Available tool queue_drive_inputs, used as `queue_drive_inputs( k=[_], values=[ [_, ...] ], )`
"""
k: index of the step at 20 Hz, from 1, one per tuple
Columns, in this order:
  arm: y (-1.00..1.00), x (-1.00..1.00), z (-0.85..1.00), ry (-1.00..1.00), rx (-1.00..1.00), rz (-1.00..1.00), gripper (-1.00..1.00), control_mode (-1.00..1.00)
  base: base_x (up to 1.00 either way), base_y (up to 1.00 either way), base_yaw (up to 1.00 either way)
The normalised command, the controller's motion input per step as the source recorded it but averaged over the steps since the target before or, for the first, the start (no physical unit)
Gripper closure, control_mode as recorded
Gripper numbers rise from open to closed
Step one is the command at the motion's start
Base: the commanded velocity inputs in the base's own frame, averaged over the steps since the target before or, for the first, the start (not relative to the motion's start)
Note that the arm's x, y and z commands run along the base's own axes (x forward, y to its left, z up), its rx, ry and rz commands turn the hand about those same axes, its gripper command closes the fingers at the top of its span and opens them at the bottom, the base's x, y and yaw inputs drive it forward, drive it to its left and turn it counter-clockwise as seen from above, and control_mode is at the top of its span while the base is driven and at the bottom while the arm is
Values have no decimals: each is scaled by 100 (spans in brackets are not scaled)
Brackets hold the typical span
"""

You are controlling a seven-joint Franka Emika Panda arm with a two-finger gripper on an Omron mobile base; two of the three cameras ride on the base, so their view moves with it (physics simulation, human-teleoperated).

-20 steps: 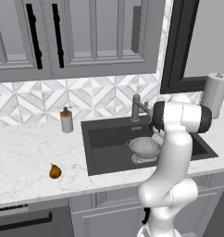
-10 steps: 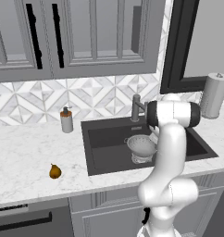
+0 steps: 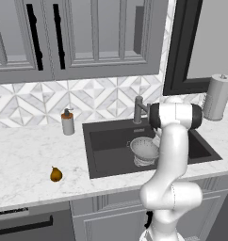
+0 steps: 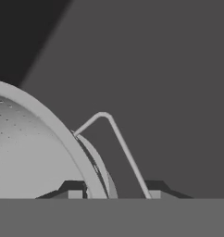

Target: Put the colander in the sink, put the pear in the colander, and turn on the sink faucet and pour water over the colander.

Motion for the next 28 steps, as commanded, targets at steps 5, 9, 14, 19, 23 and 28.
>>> queue_drive_inputs(
  k=[5, 9, 14, 19, 23, 28],
  values=[
    [0, 1, 0, 0, 0, 1, -100, -100, 0, 0, 0],
    [0, 0, 0, 0, 0, 0, -100, -100, 0, 0, 0],
    [0, 0, 25, -2, 0, 0, -100, -100, 0, 0, 0],
    [0, -26, 78, -1, 0, 0, -100, -100, 0, 0, 0],
    [0, -69, 81, 0, -4, 0, -100, -100, 0, 0, 0],
    [-1, -94, 77, -3, -6, 0, -100, -100, 0, 0, 0]
  ],
)
